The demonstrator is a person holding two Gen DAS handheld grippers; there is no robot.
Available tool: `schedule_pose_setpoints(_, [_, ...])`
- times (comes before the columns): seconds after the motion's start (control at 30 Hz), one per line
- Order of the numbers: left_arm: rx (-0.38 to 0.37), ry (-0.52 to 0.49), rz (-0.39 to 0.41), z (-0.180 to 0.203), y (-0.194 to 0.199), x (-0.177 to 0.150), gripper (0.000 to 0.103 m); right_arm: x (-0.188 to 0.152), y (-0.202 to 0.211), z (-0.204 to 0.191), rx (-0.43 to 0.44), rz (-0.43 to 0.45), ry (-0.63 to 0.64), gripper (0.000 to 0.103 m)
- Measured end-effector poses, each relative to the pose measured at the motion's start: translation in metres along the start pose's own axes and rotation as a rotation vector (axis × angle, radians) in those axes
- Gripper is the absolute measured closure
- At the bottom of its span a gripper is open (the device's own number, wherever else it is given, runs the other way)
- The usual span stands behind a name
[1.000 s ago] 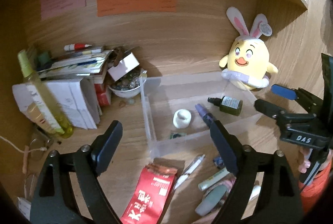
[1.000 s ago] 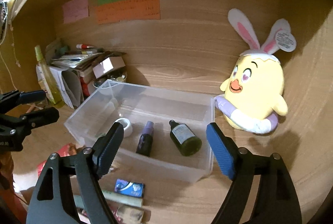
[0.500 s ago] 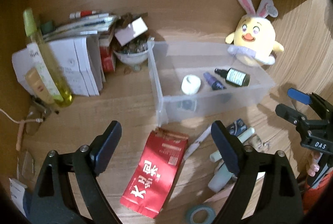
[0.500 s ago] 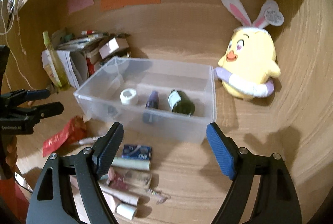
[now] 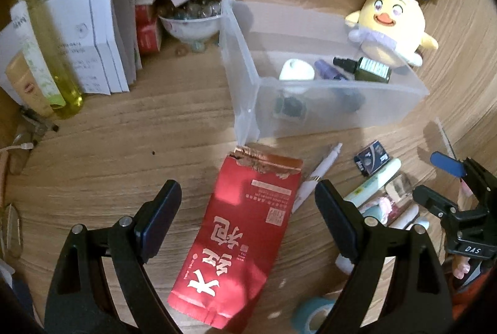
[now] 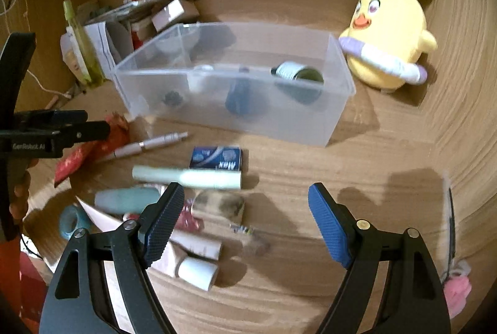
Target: Organize objects
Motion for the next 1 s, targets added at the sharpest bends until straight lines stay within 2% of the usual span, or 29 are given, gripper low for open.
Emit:
schedule_pose_setpoints(0.27, [-0.015,-0.009,-0.023,0.001,-0.011,-0.003,0.015,-0.011,-0.013,-0.008,0.025,-0.038,-0.029,0.024])
schedule_pose_setpoints(0.37, [-0.021,-0.009,-0.014,0.004,-0.011,-0.002,0.022,-0.013,-0.017,-0.01,0.025,-0.046,-0.024,0.025])
schedule_pose_setpoints(0.43, [-0.023,-0.02,-0.015,0.005,-0.011,-0.002,0.033,-0.013,-0.02,-0.011,0.026,-0.054,-0.026,0.033])
schedule_pose_setpoints(0.53, [-0.021,-0.032,-0.009,0.007,-0.011,-0.002,0.039,-0.014,-0.024,-0.011,0.045,-0.071,-0.035,0.043])
schedule_pose_setpoints(0.67, [-0.008,-0.036,0.016,0.006,-0.008,-0.001,0.044,-0.014,-0.026,-0.013,0.059,-0.073,-0.029,0.052])
schedule_pose_setpoints(0.73, [0.0,-0.038,0.024,0.005,-0.005,-0.001,0.05,-0.014,-0.025,-0.015,0.062,-0.07,-0.021,0.062])
schedule_pose_setpoints(1.0, [0.026,-0.011,0.065,-0.007,0.009,-0.003,0.05,-0.015,-0.022,-0.008,0.048,-0.066,-0.027,0.065])
Point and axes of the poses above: each gripper's, at about its wrist camera, not at the fingertips, and y roughly against the way its jaws point, z to its right, x to its top, the point moved 10 cm from there along -y, roughly the way its jaws point, and after that the axes turned 5 degrees about -z, right-handed, at the moved point
